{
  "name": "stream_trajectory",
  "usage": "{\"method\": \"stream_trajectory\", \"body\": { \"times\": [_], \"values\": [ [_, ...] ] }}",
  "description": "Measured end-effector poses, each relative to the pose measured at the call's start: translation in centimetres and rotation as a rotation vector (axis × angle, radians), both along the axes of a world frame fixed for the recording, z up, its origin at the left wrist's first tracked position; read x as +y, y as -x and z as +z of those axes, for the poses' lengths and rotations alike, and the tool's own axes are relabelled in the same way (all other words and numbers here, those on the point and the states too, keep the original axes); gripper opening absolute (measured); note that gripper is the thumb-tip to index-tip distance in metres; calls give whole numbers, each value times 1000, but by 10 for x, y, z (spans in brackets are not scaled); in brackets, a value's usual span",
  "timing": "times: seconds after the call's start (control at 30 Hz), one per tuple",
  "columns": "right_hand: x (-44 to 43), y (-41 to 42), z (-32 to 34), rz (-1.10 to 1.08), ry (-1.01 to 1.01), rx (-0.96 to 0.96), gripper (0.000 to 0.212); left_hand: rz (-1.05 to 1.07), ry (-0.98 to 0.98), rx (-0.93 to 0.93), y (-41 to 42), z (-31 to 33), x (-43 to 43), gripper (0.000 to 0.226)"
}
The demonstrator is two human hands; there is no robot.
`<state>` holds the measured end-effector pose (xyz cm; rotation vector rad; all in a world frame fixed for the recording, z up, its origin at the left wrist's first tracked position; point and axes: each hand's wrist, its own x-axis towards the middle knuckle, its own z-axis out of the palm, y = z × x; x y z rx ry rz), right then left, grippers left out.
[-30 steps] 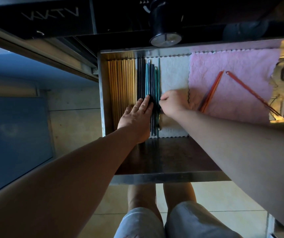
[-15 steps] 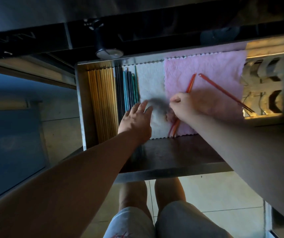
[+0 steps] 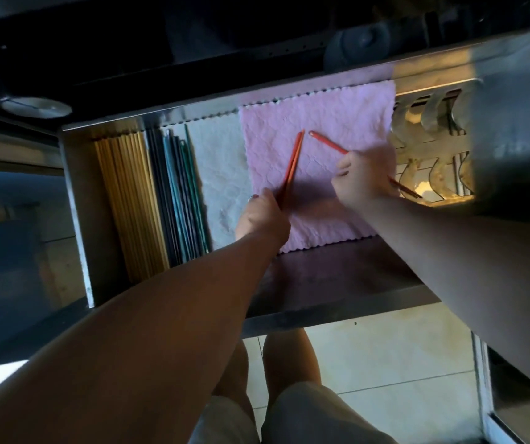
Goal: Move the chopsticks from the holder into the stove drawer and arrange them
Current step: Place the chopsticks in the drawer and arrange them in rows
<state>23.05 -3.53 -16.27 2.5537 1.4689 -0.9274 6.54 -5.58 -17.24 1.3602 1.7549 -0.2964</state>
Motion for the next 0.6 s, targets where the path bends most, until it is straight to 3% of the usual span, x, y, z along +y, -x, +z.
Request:
{"method": "stream_trajectory", "body": {
  "times": [0.1, 0.3, 0.4, 0.5, 0.6],
  "values": [
    [5, -17, -4, 103, -54, -32, 34, 37, 12, 13, -2, -10, 3, 39],
    [12, -26, -19, 261, -78, -117, 21, 73, 46, -106, 3, -5, 10, 45],
    [12, -26, -20, 219, -101, -115, 14, 69, 38, -101, 7, 3, 16, 34],
    [9, -20, -12, 269, -256, -102, 19, 89, 21, -49, 15, 9, 19, 18],
    [9, 3, -1, 251, -287, 42, 15, 169, -14, -37, 33, 12, 17, 14]
  ]
}}
